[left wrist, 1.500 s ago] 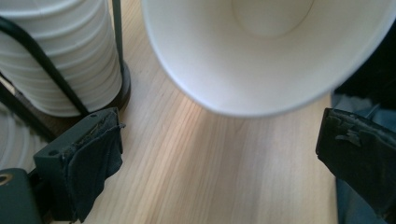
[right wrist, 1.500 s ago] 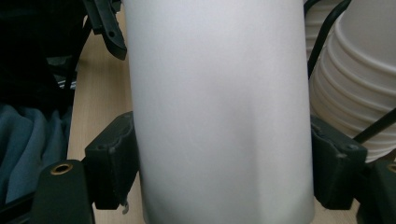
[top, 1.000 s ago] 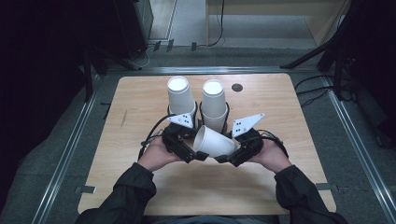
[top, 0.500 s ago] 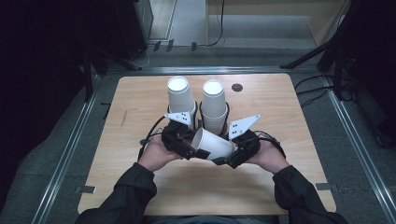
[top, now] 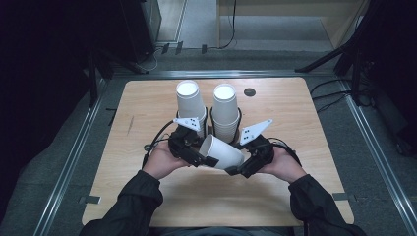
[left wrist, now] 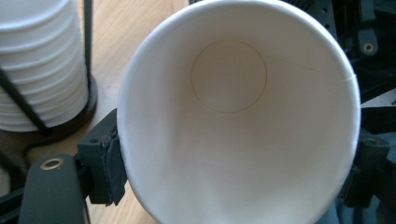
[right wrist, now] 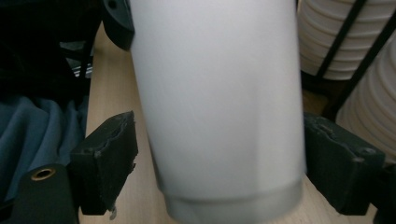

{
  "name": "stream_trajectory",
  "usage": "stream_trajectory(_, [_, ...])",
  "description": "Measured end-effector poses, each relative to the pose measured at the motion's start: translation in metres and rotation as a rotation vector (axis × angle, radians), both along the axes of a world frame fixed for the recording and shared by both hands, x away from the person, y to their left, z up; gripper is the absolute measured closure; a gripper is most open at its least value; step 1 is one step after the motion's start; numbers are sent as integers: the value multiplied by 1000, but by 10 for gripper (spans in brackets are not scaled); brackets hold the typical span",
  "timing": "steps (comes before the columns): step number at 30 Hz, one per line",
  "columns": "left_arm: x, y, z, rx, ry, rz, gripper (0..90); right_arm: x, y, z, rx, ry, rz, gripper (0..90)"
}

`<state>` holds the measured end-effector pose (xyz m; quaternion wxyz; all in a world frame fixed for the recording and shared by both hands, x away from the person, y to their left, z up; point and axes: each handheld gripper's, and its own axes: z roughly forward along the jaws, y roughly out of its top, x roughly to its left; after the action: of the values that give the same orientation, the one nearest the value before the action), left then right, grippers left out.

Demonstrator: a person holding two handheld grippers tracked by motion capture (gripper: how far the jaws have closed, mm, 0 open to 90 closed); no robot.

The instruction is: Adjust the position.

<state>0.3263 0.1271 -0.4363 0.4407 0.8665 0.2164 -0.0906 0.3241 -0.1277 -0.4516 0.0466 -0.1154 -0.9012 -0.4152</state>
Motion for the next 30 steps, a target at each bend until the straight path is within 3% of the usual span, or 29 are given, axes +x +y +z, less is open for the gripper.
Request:
stream_trajectory(5, [-1, 4, 2, 42, -38, 1, 161, 0, -9, -3, -17, 5, -17, 153])
stream_trajectory(18, [5, 9, 2, 186, -85, -8, 158, -1, -21, -5, -35, -8, -60, 160])
stream_trajectory(25, [12, 10, -1, 219, -67, -7, 159, -1, -30, -5, -37, -21, -89, 171])
stream_trajectory(30, [14, 0, -4, 302, -95, -39, 159, -2, -31, -7, -46, -23, -94, 170])
